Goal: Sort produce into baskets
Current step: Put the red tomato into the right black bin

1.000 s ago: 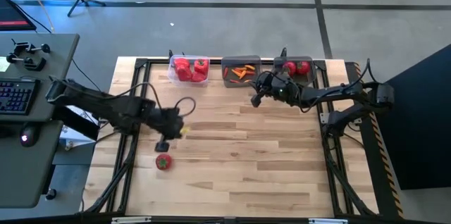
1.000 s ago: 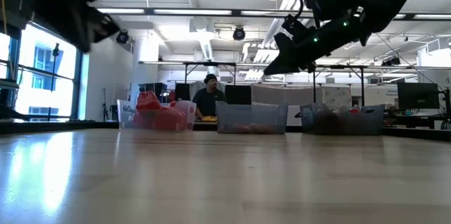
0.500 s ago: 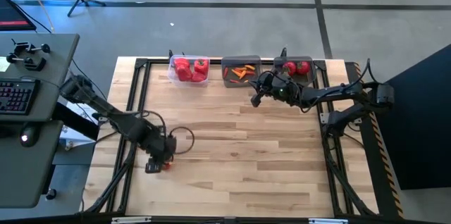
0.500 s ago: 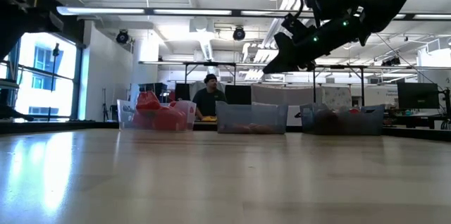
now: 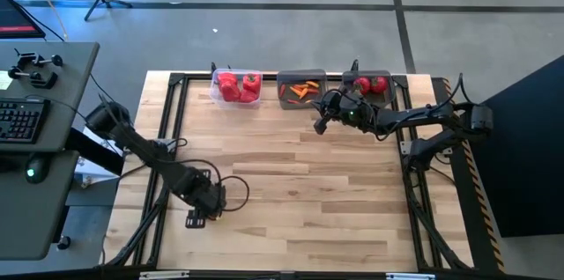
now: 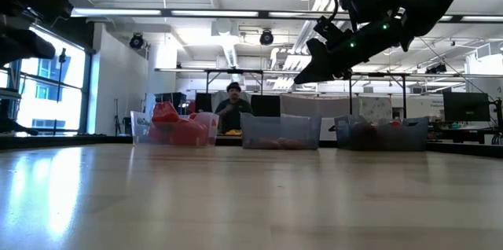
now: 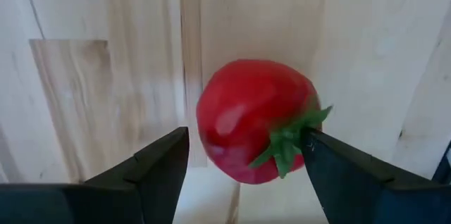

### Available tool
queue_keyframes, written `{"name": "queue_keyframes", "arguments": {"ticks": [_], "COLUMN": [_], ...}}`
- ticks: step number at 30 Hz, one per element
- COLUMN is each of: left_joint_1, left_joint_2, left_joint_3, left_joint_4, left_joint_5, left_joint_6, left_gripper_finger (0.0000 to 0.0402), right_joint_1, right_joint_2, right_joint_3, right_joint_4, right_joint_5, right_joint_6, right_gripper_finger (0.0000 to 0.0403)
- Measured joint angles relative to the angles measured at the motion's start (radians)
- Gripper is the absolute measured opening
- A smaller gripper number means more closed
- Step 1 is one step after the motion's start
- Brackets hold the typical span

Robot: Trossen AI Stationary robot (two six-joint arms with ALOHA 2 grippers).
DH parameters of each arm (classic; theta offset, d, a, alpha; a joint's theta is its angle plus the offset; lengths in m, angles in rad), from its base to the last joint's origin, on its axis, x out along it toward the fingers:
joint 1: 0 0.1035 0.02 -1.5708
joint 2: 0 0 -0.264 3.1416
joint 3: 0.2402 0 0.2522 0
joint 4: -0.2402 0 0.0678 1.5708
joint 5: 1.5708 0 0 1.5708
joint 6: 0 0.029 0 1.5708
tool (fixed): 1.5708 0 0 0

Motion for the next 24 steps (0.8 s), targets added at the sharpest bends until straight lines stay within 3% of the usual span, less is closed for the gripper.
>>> {"name": "queue_keyframes", "arguments": {"ticks": [13,24], "left_joint_1": [-0.01,-0.005], "left_joint_2": [0.019,0.017], "left_joint_3": [-0.005,-0.005], "left_joint_4": [0.046,0.047], "left_joint_5": [-0.073,-0.078], "left_joint_6": [0.024,0.056], "left_gripper_finger": [0.0255,0.0157], "right_joint_1": [0.0,0.0], "right_joint_2": [0.0,0.0], "right_joint_3": [0.0,0.0], "right_joint_4": [-0.007,-0.007], "right_joint_5": [0.0,0.0], "right_joint_6": [-0.007,-0.008], "right_gripper_finger": [0.0002,0.0002]}}
